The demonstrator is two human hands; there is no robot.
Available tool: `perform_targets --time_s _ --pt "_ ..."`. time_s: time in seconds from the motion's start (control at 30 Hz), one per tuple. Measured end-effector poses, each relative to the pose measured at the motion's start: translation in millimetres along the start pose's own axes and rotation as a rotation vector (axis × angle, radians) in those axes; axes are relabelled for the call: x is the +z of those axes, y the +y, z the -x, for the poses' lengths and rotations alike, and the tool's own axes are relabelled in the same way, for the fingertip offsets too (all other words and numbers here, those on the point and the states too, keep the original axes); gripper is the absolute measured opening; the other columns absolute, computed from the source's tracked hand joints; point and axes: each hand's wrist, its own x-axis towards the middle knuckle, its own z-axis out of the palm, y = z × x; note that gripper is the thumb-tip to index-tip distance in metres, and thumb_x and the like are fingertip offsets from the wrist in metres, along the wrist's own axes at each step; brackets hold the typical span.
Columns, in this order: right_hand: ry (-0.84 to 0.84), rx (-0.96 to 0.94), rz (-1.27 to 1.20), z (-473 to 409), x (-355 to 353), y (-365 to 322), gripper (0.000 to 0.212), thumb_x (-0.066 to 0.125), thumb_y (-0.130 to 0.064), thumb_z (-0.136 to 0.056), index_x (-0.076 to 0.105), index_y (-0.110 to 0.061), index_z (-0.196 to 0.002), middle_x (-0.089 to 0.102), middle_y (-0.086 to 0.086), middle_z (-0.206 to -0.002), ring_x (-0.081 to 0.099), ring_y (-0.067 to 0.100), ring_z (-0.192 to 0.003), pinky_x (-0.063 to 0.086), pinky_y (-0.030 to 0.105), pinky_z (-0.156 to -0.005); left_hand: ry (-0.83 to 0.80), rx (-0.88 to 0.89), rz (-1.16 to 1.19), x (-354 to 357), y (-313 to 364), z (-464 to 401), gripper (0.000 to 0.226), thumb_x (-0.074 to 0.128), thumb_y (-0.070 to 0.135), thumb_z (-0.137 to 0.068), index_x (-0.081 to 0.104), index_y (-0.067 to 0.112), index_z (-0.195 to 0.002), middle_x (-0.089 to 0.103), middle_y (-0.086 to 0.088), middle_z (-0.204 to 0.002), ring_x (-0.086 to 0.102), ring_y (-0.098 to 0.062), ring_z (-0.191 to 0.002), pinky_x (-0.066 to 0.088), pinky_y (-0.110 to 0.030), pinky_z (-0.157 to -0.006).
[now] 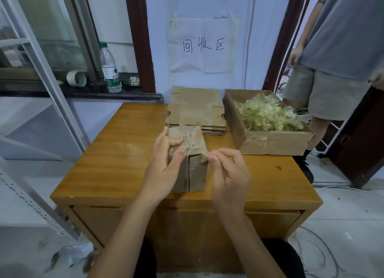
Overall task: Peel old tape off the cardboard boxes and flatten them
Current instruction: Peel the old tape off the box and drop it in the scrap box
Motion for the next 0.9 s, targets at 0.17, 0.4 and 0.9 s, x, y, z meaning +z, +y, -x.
perform_targets --time_s 0.17,0.4,0.9 --pt "-0.048 0.472 -0.36 2.5 -7.5 -15.0 0.019 0.056 -0.035 -0.102 0.074 -0.027 -0.1 0.069 -0.016 -0.103 0.072 0.016 -0.102 0.064 0.034 -0.079 -0.014 -0.001 0.024 2.2 -0.2 1.0 0.024 0.047 0.057 -0.099 0.057 0.044 -0.118 0.026 0.019 -0.165 0.018 0.009 -0.152 0.03 -0.035 -0.118" --pt "0.006 0.806 -0.557 3.7 -10.3 -20.9 0.027 0.058 -0.032 -0.099 0.075 -0.011 -0.099 0.073 0.01 -0.11 0.076 0.018 -0.102 0.063 0.029 -0.081 -0.069 -0.025 0.036 -1.6 2.6 5.0 0.072 0.081 0.079 -0.062 0.047 0.057 -0.121 0.017 0.031 -0.165 0.026 0.003 -0.151 0.033 -0.033 -0.118" --pt "-0.191 0.606 -0.563 -0.2 -18.8 -6.8 0.031 0.061 -0.034 -0.097 0.07 -0.015 -0.12 0.075 -0.002 -0.115 0.072 0.019 -0.112 0.062 0.034 -0.086 -0.033 0.012 0.041 -0.9 -4.0 2.6 0.061 0.083 0.06 -0.068 0.051 0.046 -0.118 0.024 0.024 -0.164 0.028 0.021 -0.141 0.029 -0.009 -0.111"
